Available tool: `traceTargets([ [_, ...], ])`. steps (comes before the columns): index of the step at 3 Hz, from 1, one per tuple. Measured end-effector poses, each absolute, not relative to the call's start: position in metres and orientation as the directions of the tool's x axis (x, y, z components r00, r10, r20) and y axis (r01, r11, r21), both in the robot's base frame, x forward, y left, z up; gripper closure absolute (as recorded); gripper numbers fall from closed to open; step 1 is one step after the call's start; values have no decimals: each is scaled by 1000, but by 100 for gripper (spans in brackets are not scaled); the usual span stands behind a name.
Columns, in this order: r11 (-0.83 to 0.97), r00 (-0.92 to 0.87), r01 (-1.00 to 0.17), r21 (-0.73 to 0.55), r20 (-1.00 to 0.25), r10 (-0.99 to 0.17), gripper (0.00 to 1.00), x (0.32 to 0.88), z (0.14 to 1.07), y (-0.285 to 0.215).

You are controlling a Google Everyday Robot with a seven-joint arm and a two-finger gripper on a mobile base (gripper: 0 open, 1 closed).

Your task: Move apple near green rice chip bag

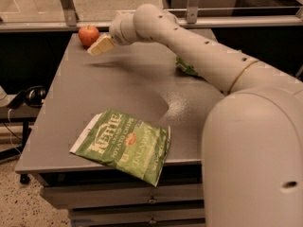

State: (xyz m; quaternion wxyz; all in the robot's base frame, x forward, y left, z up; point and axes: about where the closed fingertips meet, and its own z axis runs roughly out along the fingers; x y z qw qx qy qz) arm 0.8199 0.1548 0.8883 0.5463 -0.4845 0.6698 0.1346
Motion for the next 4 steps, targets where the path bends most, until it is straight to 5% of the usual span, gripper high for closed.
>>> traceTargets([
  [2,536,57,-797,-279,-918,-393,0,877,875,191],
  [4,558,-34,-820,-127,-963,-269,39,880,873,209],
])
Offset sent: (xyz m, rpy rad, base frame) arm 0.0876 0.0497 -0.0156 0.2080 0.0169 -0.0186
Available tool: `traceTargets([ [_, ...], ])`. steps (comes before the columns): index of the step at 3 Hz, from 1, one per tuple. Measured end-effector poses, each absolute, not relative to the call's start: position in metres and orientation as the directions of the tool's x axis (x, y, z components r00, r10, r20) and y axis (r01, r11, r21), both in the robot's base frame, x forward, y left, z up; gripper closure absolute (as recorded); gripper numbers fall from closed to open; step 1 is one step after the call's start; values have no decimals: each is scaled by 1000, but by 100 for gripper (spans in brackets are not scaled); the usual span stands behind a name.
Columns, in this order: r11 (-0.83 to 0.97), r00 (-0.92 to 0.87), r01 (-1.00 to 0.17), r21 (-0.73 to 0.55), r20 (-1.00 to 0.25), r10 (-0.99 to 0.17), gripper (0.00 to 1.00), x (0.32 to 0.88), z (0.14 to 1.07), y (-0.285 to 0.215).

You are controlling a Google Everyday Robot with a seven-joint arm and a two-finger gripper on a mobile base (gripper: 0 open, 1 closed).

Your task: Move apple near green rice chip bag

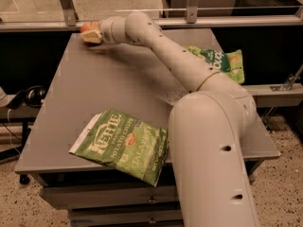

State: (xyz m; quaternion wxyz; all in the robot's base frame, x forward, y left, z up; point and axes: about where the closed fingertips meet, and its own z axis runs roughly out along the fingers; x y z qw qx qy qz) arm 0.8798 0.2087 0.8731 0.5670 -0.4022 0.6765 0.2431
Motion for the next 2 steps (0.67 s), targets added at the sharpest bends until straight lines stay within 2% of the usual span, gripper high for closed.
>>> traceTargets([
  [2,566,-91,-823,-42,-975,-205,87,839,894,196],
])
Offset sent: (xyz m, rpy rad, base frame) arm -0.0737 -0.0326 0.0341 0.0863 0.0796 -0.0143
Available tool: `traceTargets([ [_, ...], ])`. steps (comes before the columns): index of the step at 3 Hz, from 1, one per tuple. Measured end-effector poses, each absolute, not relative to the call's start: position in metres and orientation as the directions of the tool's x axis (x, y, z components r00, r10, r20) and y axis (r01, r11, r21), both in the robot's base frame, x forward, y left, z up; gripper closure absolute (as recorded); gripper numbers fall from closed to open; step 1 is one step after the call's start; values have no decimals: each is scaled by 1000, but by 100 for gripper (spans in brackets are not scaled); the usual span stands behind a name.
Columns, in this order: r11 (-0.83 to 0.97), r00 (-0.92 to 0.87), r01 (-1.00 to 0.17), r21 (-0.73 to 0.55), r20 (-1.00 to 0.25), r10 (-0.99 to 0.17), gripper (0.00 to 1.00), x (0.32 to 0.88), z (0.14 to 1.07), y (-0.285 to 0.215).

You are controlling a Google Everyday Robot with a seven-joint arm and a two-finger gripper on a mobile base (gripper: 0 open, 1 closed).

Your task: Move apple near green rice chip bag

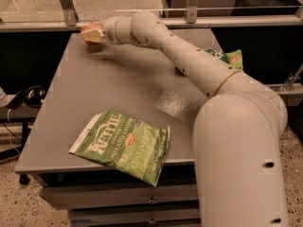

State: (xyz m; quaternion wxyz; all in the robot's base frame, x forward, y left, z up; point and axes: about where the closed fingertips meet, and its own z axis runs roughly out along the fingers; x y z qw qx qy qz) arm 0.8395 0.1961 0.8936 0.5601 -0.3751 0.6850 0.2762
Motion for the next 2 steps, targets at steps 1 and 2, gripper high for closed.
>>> traceTargets([
  [1,604,-77,-794,-75,-972,-222,100,812,914,160],
  [2,698,-44,-703,-135,-972,-232,100,780,957,90],
])
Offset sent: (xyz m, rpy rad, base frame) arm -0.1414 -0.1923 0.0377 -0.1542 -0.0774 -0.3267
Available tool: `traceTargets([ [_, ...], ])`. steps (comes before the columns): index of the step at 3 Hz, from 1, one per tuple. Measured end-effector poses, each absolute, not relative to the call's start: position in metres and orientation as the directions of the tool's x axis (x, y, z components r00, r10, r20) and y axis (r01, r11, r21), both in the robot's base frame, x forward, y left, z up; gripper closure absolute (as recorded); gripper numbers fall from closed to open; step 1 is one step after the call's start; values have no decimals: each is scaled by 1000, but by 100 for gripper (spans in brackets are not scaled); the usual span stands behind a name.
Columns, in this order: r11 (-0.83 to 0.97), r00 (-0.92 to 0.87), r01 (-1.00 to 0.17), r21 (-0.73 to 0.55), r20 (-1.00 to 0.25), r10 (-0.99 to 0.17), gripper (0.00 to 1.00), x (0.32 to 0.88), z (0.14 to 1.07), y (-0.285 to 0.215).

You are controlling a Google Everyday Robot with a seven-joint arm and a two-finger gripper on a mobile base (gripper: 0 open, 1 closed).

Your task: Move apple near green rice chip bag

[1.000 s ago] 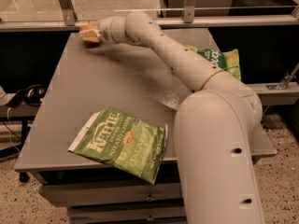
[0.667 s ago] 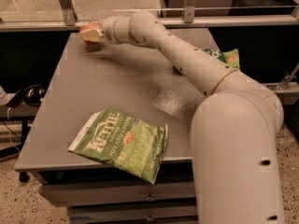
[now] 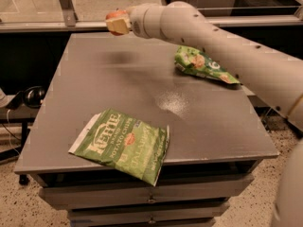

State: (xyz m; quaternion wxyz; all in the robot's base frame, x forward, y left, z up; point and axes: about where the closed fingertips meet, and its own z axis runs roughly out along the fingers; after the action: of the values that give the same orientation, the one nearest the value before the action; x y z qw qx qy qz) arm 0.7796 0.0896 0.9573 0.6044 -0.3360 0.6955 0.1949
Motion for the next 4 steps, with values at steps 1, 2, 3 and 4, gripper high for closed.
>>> traceTargets([
  [1,793,0,-583,-177,-976,-218,100,732,998,16],
  [2,847,-26,-506,-166,-978,-208,100,681,980,-34],
  [3,864,-126,-487,-129,-968,-216,100,630,920,-56],
  [4,877,-211,-469,-103,-951,-225,100,589,874,-75],
])
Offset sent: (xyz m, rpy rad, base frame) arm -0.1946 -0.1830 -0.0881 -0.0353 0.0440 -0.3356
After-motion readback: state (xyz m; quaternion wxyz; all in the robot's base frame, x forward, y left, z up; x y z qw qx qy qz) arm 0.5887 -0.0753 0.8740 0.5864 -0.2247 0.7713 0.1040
